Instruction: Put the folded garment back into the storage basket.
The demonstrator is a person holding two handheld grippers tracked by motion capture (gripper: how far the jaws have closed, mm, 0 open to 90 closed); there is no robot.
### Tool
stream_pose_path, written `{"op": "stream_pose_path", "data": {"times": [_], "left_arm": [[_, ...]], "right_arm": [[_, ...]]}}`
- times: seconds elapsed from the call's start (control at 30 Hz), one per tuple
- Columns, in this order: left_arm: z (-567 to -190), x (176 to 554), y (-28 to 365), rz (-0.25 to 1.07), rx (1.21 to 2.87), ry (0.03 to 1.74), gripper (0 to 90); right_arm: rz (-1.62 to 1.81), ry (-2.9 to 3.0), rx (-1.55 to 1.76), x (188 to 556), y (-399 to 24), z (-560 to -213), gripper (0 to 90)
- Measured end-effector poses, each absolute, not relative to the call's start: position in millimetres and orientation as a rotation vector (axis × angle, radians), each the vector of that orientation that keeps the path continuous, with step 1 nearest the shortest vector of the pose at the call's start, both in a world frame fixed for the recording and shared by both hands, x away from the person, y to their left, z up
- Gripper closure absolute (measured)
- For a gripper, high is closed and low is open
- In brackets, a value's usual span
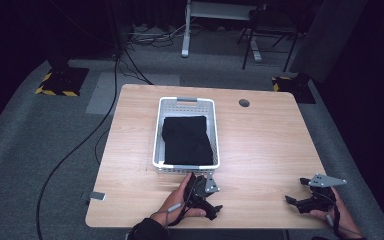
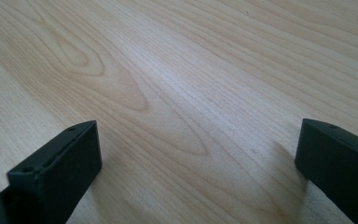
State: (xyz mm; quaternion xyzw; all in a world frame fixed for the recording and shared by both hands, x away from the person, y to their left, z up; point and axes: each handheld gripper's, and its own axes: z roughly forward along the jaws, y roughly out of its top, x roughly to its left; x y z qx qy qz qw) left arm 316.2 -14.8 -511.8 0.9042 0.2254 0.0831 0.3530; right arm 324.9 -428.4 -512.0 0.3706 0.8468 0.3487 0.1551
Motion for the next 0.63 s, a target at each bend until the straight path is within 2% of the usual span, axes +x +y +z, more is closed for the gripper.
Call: {"op": "stream_pose_path", "data": {"times": [0.63], "left_arm": [[-511.8,317.0,-15.5,0.215,2.341,0.578,1.0]], "right_arm": [[0.997,2.42,1.071,325.6,-428.1,-512.0,0.4]]}}
